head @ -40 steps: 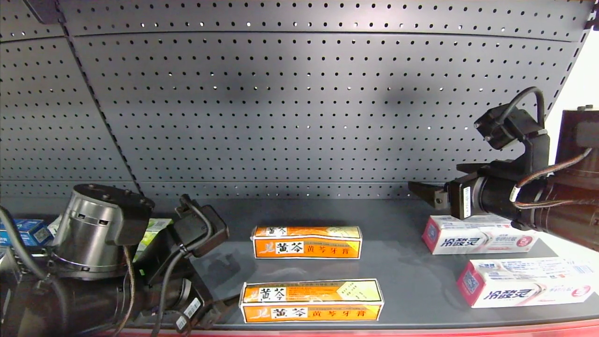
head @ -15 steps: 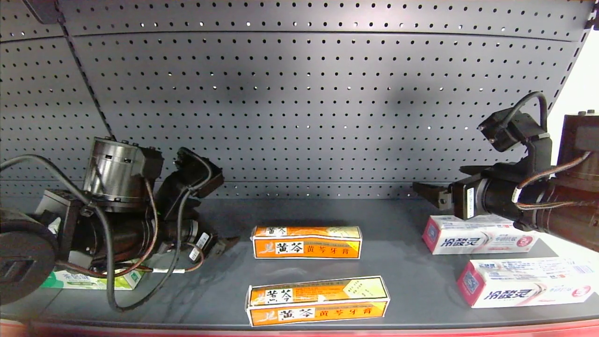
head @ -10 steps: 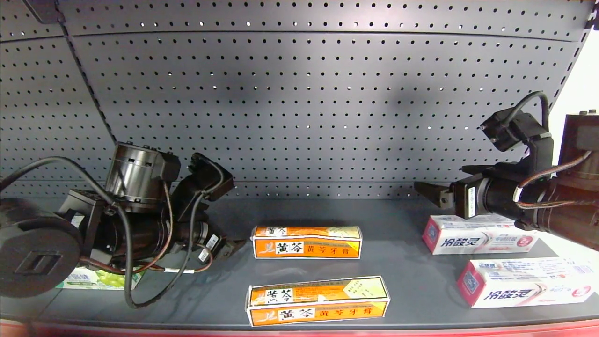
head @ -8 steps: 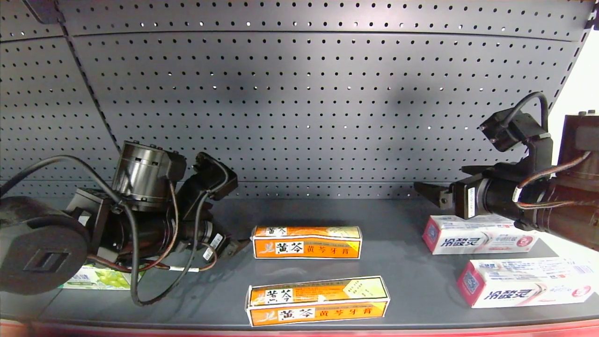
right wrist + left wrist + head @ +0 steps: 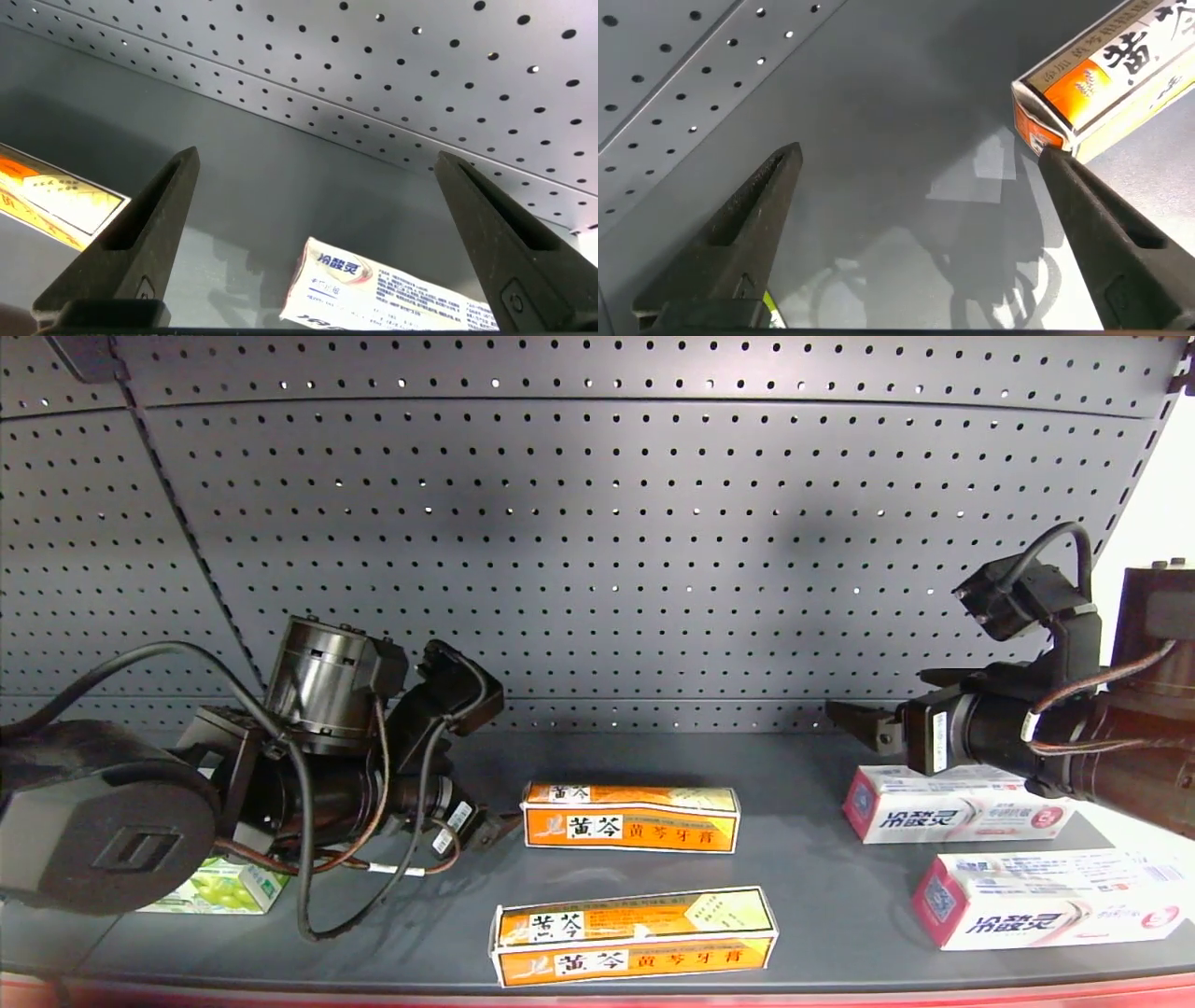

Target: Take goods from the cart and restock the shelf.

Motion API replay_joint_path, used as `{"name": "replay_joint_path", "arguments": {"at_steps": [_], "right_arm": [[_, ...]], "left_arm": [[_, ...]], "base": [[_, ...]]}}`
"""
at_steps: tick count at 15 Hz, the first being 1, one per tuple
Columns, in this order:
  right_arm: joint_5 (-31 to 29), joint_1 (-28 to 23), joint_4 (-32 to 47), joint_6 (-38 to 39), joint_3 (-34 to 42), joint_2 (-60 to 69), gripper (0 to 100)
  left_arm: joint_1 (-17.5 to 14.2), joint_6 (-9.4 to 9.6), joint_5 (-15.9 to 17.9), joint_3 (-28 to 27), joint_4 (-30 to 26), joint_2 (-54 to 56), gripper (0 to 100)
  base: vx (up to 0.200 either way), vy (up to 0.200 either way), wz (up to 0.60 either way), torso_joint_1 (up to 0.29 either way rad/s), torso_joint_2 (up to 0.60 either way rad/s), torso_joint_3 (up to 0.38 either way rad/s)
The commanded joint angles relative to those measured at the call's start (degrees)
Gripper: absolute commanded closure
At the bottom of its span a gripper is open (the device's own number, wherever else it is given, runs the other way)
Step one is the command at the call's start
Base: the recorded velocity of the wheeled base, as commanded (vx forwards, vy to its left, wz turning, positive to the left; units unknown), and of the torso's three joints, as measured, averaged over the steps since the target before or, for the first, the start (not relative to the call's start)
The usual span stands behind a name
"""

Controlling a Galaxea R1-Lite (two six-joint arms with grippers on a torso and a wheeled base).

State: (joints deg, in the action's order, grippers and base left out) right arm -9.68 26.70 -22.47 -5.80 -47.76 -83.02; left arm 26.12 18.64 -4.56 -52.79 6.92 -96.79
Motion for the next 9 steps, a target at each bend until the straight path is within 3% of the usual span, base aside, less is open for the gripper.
{"name": "replay_joint_path", "arguments": {"at_steps": [1, 6, 9], "right_arm": [[0.01, 0.02, -0.03, 0.0, 0.04, -0.04, 0], [0.01, -0.07, -0.03, 0.0, 0.21, 0.14, 0], [-0.08, -0.07, -1.44, -0.09, -0.31, 0.84, 0]], "left_arm": [[0.15, -0.01, -0.01, -0.04, 0.02, 0.03, 0], [0.59, -0.09, -0.1, 0.67, 0.02, 0.38, 0], [-1.25, -0.09, -0.19, 0.58, -0.07, 4.42, 0]], "base": [[0.0, 0.0, 0.0, 0.0, 0.0, 0.0], [0.0, 0.0, 0.0, 0.0, 0.0, 0.0], [0.0, 0.0, 0.0, 0.0, 0.0, 0.0]]}}
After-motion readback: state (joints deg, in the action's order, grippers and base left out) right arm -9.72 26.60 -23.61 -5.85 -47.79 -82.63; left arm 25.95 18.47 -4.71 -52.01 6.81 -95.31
